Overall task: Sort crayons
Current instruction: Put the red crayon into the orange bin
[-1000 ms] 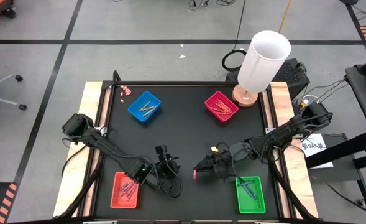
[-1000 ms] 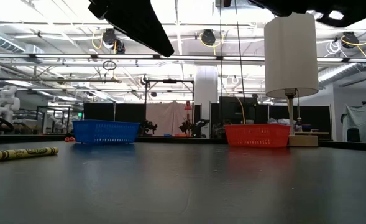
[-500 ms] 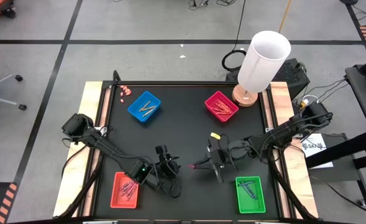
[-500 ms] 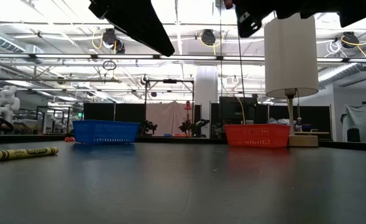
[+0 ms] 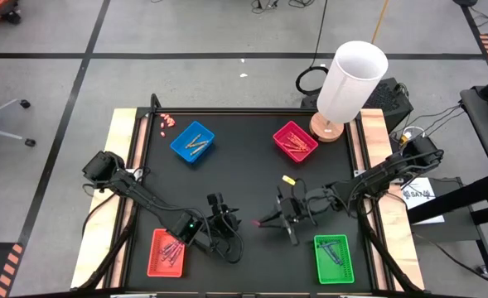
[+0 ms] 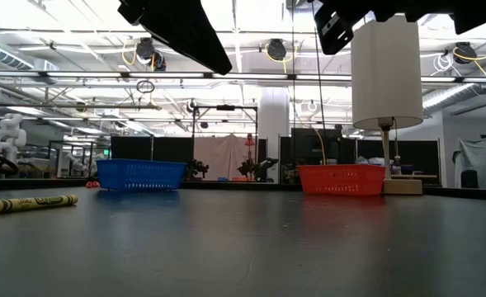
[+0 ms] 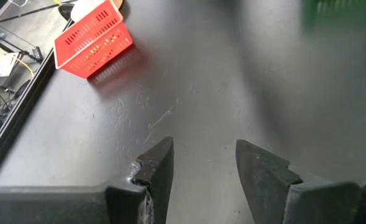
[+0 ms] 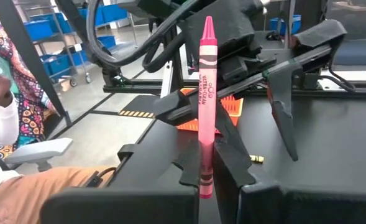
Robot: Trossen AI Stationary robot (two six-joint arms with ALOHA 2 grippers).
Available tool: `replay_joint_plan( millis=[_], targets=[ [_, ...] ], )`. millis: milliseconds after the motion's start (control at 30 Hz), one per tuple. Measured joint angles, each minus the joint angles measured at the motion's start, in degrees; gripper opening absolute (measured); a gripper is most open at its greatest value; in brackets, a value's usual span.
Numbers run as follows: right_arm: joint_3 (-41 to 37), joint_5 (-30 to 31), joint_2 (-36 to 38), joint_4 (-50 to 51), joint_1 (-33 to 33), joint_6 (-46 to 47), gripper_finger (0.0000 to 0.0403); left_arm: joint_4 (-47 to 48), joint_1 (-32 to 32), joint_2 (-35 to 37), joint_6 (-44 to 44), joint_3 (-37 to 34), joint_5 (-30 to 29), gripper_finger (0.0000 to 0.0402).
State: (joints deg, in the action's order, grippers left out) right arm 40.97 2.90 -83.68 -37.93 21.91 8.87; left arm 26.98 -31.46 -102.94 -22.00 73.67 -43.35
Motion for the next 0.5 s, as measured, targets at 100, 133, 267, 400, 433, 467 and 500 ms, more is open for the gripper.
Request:
replay_joint_plan(
  millis=[100, 133, 267, 400, 433, 467, 500],
  targets=[
    [0.0, 0.0, 0.0, 0.0, 0.0, 1.2, 0.0006, 0.0, 0.0, 0.0, 0.0, 0.0, 0.0, 0.0171],
    [0.0, 0.0, 0.0, 0.0, 0.0, 1.2, 0.0006, 0.0, 0.0, 0.0, 0.0, 0.0, 0.0, 0.0171],
    [0.0, 0.0, 0.0, 0.4, 0.0, 0.4, 0.0006, -0.3, 0.0, 0.0, 0.0, 0.0, 0.0, 0.0171],
    [0.0, 0.3, 0.0, 0.4, -0.1, -2.7, 0.0006, -4.2, 0.0, 0.0, 0.1, 0.0, -2.3, 0.0171],
    [0.0, 0.6, 0.0, 0.4, -0.1, -3.8, 0.0006, -5.3, 0.0, 0.0, 0.5, 0.0, -3.2, 0.0171],
    [0.0, 1.5, 0.0, 0.4, -0.1, -4.8, 0.0006, -6.1, 0.0, 0.0, 0.7, 0.0, -4.0, 0.0171],
    [0.0, 2.9, 0.0, 0.4, 0.0, -5.3, 0.0006, -6.9, 0.0, 0.0, 1.3, 0.0, -4.4, 0.0171]
  ],
)
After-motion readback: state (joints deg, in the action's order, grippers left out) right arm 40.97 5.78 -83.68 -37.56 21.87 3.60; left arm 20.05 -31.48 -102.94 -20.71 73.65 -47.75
